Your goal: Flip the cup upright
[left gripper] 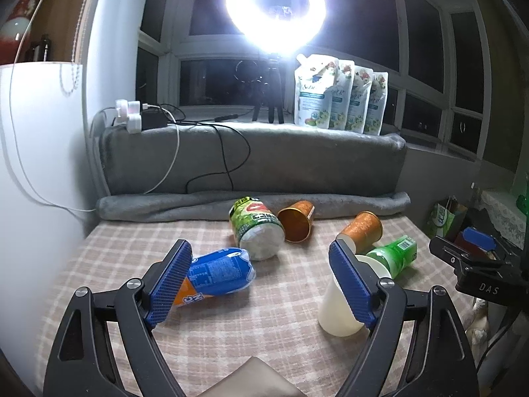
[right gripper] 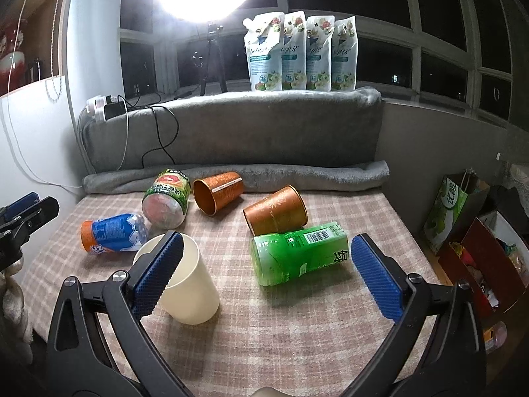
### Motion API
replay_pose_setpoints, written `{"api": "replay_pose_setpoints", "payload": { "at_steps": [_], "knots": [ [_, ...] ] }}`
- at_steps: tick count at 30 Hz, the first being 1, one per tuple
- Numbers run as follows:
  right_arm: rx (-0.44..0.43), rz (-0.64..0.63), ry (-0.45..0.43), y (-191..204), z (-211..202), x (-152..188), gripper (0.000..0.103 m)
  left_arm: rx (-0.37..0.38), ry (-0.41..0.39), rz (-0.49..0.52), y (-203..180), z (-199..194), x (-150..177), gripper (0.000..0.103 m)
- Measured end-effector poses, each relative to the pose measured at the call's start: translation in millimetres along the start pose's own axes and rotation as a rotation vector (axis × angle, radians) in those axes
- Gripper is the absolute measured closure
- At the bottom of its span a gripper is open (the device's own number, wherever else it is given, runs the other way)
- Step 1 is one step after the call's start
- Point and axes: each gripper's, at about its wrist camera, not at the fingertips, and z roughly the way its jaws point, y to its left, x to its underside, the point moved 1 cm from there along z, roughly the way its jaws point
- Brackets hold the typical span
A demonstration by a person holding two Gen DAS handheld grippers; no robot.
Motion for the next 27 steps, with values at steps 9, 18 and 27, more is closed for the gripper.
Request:
{"api": "replay_pose_setpoints", "payload": {
  "at_steps": [9,18,27],
  "knots": [
    [0.038,-0.009,-0.057,4.2,-5.7,-0.7,0.0,-0.003,-0.003,-0.011,3.0,-2.3,0.5,0.018],
    [0.048,-0.02,-0.069,7.8,-6.9,-0.6,0.0,-0.004,-0.011,-0.021,5.2,-3.5,-1.4,0.018],
    [0.05,-0.023,-0.071,9.1,-7.1,-1.3,0.0,-0.004,-0.006,-0.024,5.8,-3.0,-1.1,0.018]
  ]
}}
